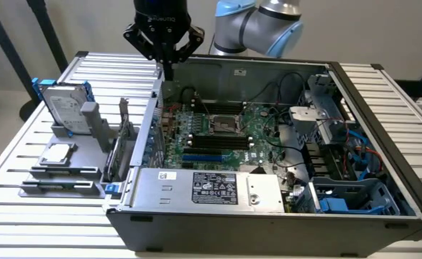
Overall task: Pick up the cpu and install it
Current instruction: 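Reach for the cpu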
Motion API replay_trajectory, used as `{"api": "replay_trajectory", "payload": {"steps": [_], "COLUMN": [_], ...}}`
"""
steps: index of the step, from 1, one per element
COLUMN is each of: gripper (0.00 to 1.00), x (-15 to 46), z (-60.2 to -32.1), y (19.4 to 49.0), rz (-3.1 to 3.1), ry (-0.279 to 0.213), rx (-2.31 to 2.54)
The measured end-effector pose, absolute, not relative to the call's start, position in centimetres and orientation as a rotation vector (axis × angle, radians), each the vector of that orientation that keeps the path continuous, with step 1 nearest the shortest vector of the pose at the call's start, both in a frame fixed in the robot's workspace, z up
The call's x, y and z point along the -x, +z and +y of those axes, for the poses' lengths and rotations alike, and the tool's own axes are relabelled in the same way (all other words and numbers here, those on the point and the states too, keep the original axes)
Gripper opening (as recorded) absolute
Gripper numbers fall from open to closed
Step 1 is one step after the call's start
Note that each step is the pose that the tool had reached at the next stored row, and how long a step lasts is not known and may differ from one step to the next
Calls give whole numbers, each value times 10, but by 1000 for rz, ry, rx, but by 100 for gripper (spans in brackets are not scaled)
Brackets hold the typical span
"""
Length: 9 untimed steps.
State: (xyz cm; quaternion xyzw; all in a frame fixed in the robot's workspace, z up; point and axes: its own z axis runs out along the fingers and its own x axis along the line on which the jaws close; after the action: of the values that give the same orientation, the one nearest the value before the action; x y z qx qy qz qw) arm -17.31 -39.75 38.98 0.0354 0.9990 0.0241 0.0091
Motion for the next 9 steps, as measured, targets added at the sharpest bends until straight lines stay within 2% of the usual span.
{"api": "replay_trajectory", "payload": {"steps": [9], "gripper": [11], "x": [214], "z": [-395], "y": [384], "rz": [3121], "ry": [75], "rx": [-111]}}
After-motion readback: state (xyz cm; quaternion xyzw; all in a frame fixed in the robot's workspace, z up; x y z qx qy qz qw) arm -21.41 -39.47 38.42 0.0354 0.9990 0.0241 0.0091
